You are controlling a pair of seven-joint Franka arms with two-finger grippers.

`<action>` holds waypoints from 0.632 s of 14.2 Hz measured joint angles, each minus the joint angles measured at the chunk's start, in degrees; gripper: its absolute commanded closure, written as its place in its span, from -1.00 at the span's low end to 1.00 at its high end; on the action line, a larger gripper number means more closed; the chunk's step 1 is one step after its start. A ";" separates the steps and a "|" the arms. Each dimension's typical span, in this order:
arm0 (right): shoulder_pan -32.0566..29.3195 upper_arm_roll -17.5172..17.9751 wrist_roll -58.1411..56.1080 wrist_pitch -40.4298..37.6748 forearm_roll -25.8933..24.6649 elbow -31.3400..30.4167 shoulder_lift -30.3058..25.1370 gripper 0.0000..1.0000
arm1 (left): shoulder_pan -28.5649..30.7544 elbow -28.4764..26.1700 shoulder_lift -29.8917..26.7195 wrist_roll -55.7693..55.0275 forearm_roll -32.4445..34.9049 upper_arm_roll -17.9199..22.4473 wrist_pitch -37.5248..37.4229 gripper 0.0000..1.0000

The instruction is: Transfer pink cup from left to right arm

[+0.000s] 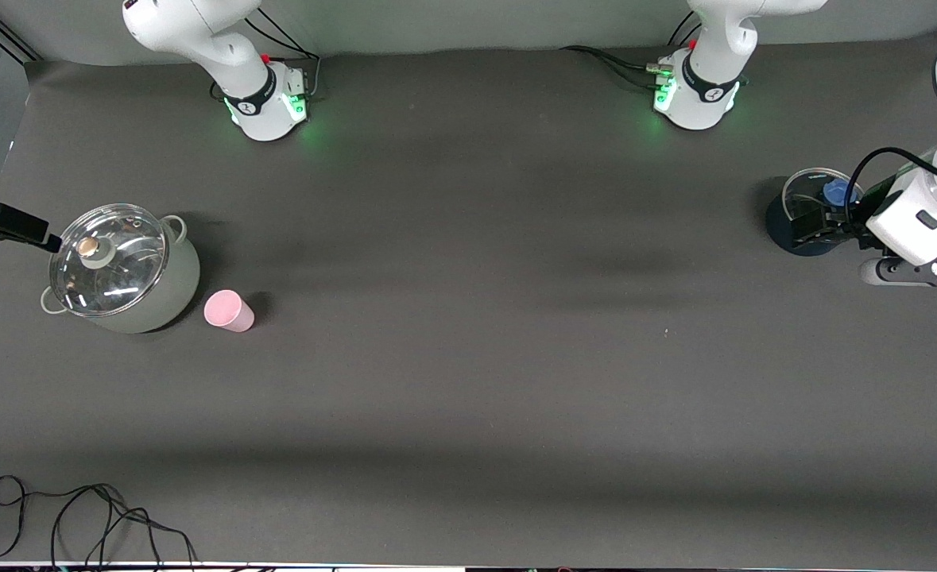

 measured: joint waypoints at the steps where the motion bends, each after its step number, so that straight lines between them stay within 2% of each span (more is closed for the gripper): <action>1: -0.02 -0.66 -0.09 -0.38 0.00 -0.02 0.01 -0.99 | 0.13 0.23 0.27 0.00 0.00 0.00 0.16 -0.99; 7: -0.49 -1.15 -0.40 -0.77 0.00 -0.02 0.01 -0.99 | 0.63 2.48 2.13 0.00 -0.05 0.00 0.63 -0.99; 8: -2.24 0.44 -0.40 -0.77 0.00 -0.01 -0.01 -0.99 | 0.63 2.87 2.29 0.00 -0.05 0.00 0.65 -0.99; 9: -5.87 3.99 -0.41 -0.78 0.00 -0.01 -0.12 -0.99 | 0.63 3.18 2.40 0.00 -0.05 -0.01 0.66 -0.99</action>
